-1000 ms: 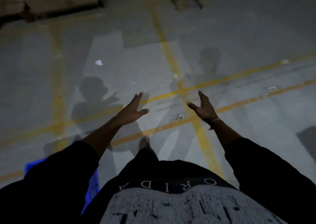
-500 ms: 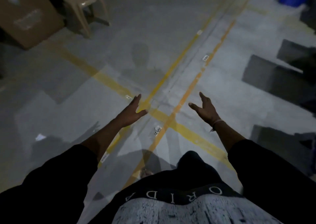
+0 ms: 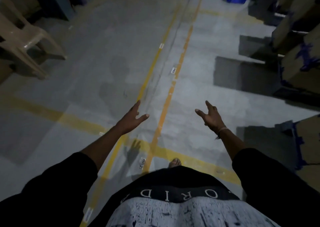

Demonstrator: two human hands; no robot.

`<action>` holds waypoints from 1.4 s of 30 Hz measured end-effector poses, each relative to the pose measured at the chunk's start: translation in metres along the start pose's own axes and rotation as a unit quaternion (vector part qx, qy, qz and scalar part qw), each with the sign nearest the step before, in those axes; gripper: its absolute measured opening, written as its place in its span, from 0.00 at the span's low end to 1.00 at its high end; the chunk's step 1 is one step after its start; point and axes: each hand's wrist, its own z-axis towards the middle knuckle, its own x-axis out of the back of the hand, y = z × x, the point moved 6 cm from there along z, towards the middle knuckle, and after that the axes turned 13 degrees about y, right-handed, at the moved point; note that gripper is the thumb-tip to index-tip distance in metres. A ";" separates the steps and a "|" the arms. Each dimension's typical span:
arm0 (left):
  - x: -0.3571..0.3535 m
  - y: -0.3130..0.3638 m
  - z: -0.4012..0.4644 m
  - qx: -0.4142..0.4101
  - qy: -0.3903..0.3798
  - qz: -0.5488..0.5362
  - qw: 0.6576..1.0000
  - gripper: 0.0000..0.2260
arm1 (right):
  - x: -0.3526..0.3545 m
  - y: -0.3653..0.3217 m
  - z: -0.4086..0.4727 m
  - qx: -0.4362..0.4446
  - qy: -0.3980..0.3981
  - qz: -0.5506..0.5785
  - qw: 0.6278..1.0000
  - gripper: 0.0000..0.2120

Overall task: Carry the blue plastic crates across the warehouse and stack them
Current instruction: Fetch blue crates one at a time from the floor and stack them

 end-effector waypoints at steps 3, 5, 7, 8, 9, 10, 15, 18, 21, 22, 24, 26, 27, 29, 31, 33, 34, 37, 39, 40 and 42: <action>-0.013 0.044 0.057 -0.026 -0.002 -0.001 1.000 0.45 | 0.029 -0.009 0.051 -0.001 0.018 0.009 1.000 0.48; -0.023 0.072 0.090 -0.033 -0.003 -0.003 0.999 0.44 | 0.047 -0.013 0.082 -0.004 0.028 0.016 0.999 0.48; -0.033 0.095 0.120 -0.042 -0.012 -0.005 0.999 0.43 | 0.060 -0.016 0.111 -0.010 0.035 0.022 0.999 0.48; -0.038 0.105 0.135 -0.049 -0.015 -0.006 0.999 0.43 | 0.066 -0.018 0.125 -0.011 0.040 0.024 0.999 0.48; -0.042 0.115 0.151 -0.054 -0.018 -0.005 0.998 0.43 | 0.072 -0.020 0.140 -0.012 0.044 0.025 0.999 0.48; -0.047 0.125 0.167 -0.058 -0.021 -0.003 0.998 0.43 | 0.077 -0.023 0.154 -0.014 0.049 0.026 0.998 0.48; -0.064 0.164 0.263 -0.075 -0.036 -0.001 0.997 0.43 | 0.096 -0.033 0.237 -0.021 0.076 0.022 0.997 0.48; -0.073 0.185 0.332 -0.076 -0.053 -0.006 0.996 0.42 | 0.108 -0.044 0.298 -0.024 0.090 0.015 0.995 0.48; -0.078 0.204 0.409 -0.083 -0.052 -0.010 0.995 0.43 | 0.116 -0.053 0.363 -0.031 0.098 0.006 0.995 0.48; -0.078 0.211 0.432 -0.071 -0.059 -0.015 0.996 0.43 | 0.119 -0.058 0.383 -0.041 0.098 0.003 0.994 0.49; -0.077 0.229 0.478 -0.066 -0.071 -0.019 0.995 0.44 | 0.127 -0.070 0.421 -0.046 0.102 0.000 0.994 0.50; -0.077 0.251 0.527 -0.096 -0.073 0.003 0.993 0.44 | 0.136 -0.082 0.465 -0.044 0.121 0.000 0.992 0.50; -0.076 0.261 0.551 -0.101 -0.078 0.011 0.992 0.43 | 0.140 -0.087 0.485 -0.049 0.128 0.004 0.991 0.50; -0.077 0.279 0.590 -0.096 -0.090 0.018 0.991 0.43 | 0.145 -0.097 0.519 -0.059 0.137 0.016 0.989 0.51; -0.082 0.298 0.626 -0.106 -0.098 0.023 0.989 0.43 | 0.150 -0.103 0.550 -0.061 0.143 0.032 0.987 0.51; -0.089 0.317 0.662 -0.122 -0.101 0.032 0.987 0.42 | 0.156 -0.108 0.583 -0.065 0.145 0.043 0.986 0.50; -0.093 0.325 0.678 -0.122 -0.105 0.038 0.986 0.41 | 0.160 -0.107 0.600 -0.070 0.146 0.043 0.986 0.51; -0.110 0.346 0.731 -0.116 -0.109 0.045 0.986 0.40 | 0.175 -0.099 0.659 -0.081 0.147 0.034 0.985 0.51; -0.122 0.363 0.771 -0.115 -0.104 0.042 0.987 0.41 | 0.188 -0.094 0.706 -0.086 0.146 0.032 0.985 0.51; -0.128 0.372 0.792 -0.114 -0.102 0.041 0.987 0.41 | 0.196 -0.094 0.731 -0.090 0.148 0.033 0.984 0.52; -0.142 0.390 0.835 -0.115 -0.098 0.045 0.987 0.41 | 0.213 -0.094 0.783 -0.096 0.153 0.039 0.983 0.53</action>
